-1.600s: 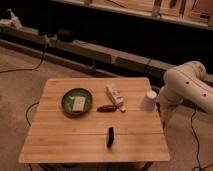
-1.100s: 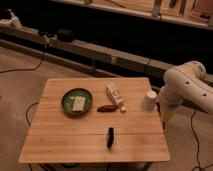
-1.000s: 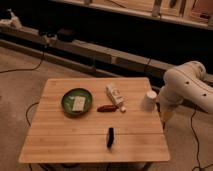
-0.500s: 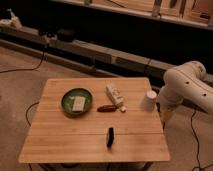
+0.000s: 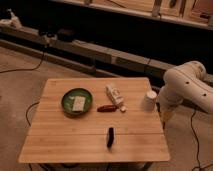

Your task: Place the pepper on the white sponge

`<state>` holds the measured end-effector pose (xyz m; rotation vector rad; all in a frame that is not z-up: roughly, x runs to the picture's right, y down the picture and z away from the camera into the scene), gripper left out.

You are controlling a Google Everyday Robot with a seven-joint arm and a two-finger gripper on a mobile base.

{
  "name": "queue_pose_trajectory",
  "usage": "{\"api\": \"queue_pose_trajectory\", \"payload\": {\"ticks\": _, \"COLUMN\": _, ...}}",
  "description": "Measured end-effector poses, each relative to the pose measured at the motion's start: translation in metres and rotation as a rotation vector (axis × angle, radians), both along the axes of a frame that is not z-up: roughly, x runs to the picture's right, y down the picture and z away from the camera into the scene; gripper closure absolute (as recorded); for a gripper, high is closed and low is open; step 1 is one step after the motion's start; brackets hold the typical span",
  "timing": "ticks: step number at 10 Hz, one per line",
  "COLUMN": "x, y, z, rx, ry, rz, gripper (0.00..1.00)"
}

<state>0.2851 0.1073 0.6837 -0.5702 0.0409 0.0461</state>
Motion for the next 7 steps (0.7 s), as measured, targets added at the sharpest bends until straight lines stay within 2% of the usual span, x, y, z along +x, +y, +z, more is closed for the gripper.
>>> {"api": "queue_pose_trajectory", "payload": {"ticks": 5, "x": 0.0002, "y": -0.0006, "z": 0.0, "rx": 0.001, "ry": 0.0, "rz": 0.001, "gripper": 0.35}}
{"api": "queue_pose_trajectory", "payload": {"ticks": 7, "x": 0.0083, "y": -0.0066, "z": 0.0064, "rx": 0.013, "ry": 0.007, "rz": 0.021, "gripper": 0.35}}
